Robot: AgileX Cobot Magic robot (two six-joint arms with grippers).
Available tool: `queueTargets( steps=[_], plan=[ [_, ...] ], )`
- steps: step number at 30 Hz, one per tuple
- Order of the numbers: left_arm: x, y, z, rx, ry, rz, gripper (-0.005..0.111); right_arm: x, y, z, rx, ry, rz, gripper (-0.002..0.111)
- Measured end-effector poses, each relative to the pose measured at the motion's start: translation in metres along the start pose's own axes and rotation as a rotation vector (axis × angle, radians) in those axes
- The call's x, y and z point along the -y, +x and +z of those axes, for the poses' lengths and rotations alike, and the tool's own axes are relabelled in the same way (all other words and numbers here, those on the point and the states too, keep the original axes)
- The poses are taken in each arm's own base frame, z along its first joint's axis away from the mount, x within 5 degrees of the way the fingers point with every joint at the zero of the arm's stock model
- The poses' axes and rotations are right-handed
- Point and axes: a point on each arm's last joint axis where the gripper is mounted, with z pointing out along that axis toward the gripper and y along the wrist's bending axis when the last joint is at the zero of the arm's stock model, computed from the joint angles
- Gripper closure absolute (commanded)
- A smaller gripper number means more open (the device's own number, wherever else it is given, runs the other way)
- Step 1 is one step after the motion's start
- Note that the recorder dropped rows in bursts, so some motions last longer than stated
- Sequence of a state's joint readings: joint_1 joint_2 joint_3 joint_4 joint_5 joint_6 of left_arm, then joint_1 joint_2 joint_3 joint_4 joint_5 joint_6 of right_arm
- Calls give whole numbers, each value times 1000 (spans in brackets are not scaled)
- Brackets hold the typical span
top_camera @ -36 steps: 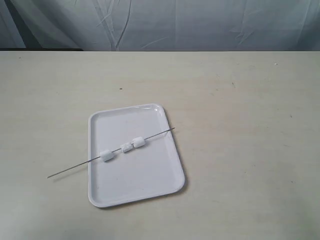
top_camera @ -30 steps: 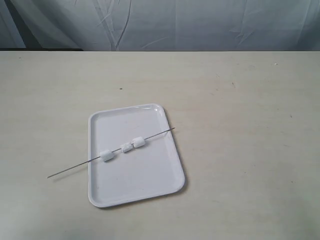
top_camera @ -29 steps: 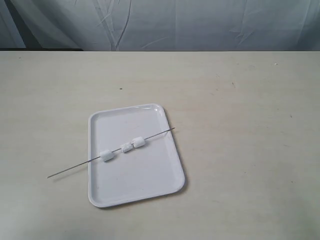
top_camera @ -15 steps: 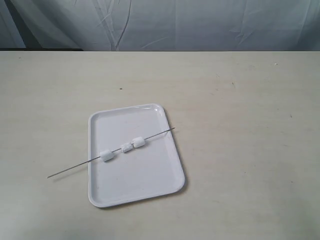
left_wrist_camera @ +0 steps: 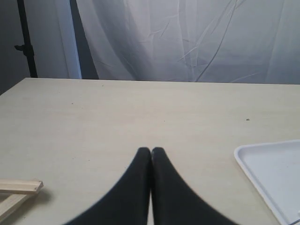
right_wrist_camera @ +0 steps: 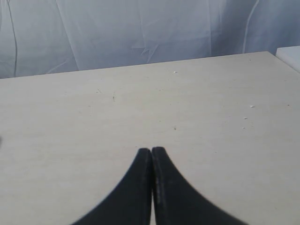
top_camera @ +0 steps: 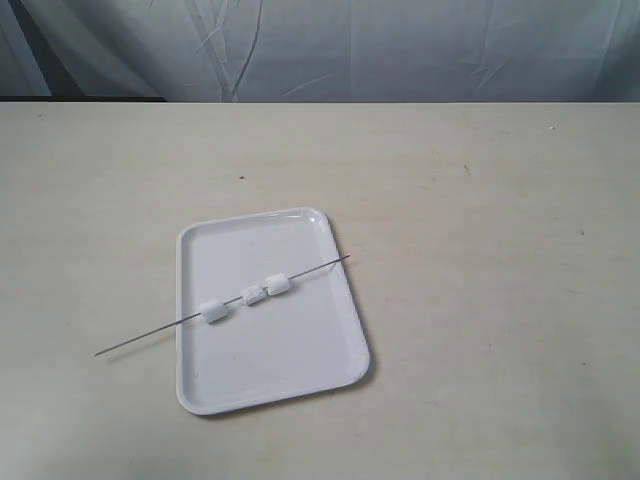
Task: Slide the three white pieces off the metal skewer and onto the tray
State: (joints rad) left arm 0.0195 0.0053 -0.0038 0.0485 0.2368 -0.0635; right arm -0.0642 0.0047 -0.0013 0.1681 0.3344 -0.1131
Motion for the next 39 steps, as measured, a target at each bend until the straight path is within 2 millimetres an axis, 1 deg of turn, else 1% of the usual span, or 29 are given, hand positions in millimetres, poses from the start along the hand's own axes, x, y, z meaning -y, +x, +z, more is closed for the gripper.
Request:
queueTargets(
  steps=[5, 9, 12, 13, 15, 17, 19, 24, 30, 32, 34, 35, 36, 37, 38, 39],
  plan=[
    [0, 0, 0, 0, 2, -9, 107, 0, 0, 0, 0, 0, 0, 109],
    [1, -3, 0, 33, 7, -23, 107, 0, 0, 0, 0, 0, 0, 109],
    [1, -9, 0, 94, 11, -26, 107, 0, 0, 0, 0, 0, 0, 109],
    [1, -15, -1, 167, 16, -32, 107, 0, 0, 0, 0, 0, 0, 109],
    [1, -22, -3, 243, 26, -88, 107, 0, 0, 0, 0, 0, 0, 109],
    [1, -30, -5, 330, 40, -198, 107, 0, 0, 0, 0, 0, 0, 109],
    [0, -34, -7, 384, 47, -266, 107, 0, 0, 0, 0, 0, 0, 109],
    [-1, -38, -8, 427, 63, -347, 107, 0, 0, 0, 0, 0, 0, 109],
    [3, -37, -8, 395, 97, -285, 107, 0, 0, 0, 0, 0, 0, 109],
    [7, -45, -11, 413, 127, -235, 107, 0, 0, 0, 0, 0, 0, 109],
    [13, -62, -10, 407, 171, -129, 107, 0, 0, 0, 0, 0, 0, 109],
    [15, -66, -8, 387, 179, -88, 107, 0, 0, 0, 0, 0, 0, 109],
    [17, -72, -2, 331, 197, -51, 107, 0, 0, 0, 0, 0, 0, 109],
    [19, -74, 3, 297, 208, -50, 107, 0, 0, 0, 0, 0, 0, 109],
    [23, -76, 14, 217, 243, -21, 107, 0, 0, 0, 0, 0, 0, 109],
    [25, -76, 18, 181, 265, -12, 107, 0, 0, 0, 0, 0, 0, 109]
  ],
)
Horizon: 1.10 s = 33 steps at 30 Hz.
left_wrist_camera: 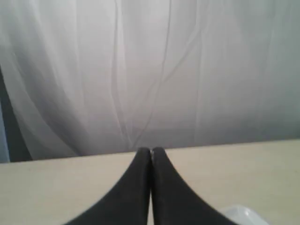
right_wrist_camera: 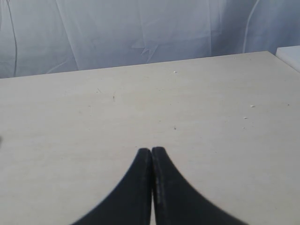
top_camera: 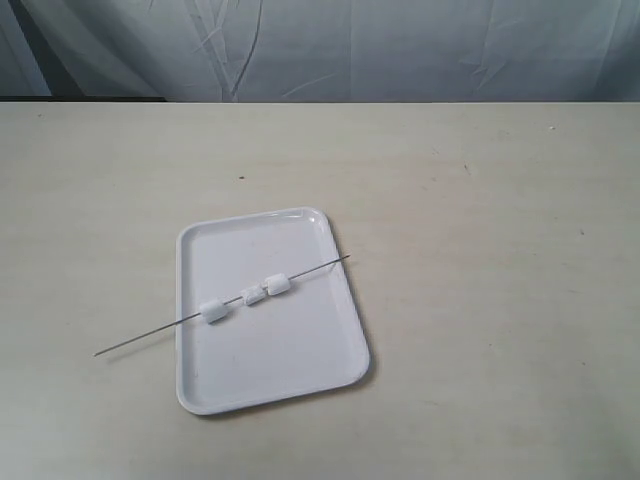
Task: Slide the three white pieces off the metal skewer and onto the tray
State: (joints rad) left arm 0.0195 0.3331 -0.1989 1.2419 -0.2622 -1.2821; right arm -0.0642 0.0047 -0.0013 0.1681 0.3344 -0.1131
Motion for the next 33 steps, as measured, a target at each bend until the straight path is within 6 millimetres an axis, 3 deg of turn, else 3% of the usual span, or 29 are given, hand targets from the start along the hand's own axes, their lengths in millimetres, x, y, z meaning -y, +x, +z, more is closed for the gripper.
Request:
queueTargets(
  steps=[4, 8, 11, 21, 26, 33],
  plan=[
    [-3, 26, 36, -341, 81, -30, 107, 0, 0, 0, 0, 0, 0, 109],
    [-9, 45, 51, -490, 55, -114, 107, 0, 0, 0, 0, 0, 0, 109],
    [-21, 59, 59, -578, -71, -165, 107, 0, 0, 0, 0, 0, 0, 109],
    [-53, 64, 59, -566, -437, -193, 107, 0, 0, 0, 0, 0, 0, 109],
    [-65, 68, 48, -588, -673, -350, 107, 0, 0, 0, 0, 0, 0, 109],
    [-43, 93, 39, -953, -524, -454, 107, 0, 0, 0, 0, 0, 0, 109]
  ],
)
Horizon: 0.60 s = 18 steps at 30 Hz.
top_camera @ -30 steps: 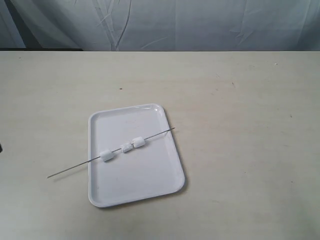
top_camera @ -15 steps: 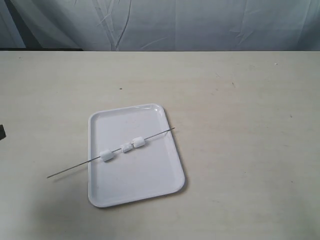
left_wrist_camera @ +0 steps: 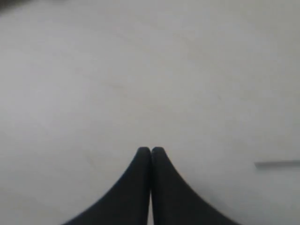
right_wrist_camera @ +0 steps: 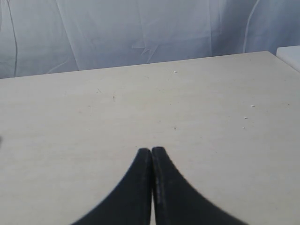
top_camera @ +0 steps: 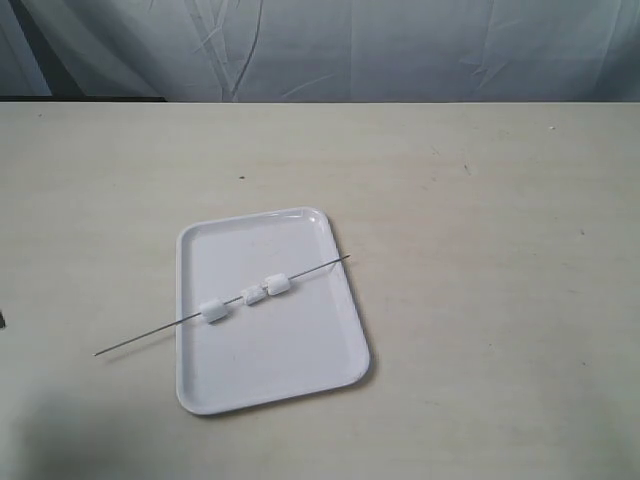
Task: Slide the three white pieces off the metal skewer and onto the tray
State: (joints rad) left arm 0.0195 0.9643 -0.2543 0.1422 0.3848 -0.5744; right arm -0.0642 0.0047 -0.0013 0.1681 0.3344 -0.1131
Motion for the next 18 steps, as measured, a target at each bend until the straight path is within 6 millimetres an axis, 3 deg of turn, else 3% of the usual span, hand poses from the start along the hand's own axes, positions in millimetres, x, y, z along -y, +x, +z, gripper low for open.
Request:
queueTargets(
  steps=[3, 10, 18],
  plan=[
    [15, 6, -2, -76, 155, 112, 107, 0, 0, 0, 0, 0, 0, 109],
    [52, 12, -11, -35, 477, 603, 106, 0, 0, 0, 0, 0, 0, 109],
    [79, -1, -5, 4, 528, 963, 72, 0, 0, 0, 0, 0, 0, 109]
  ],
)
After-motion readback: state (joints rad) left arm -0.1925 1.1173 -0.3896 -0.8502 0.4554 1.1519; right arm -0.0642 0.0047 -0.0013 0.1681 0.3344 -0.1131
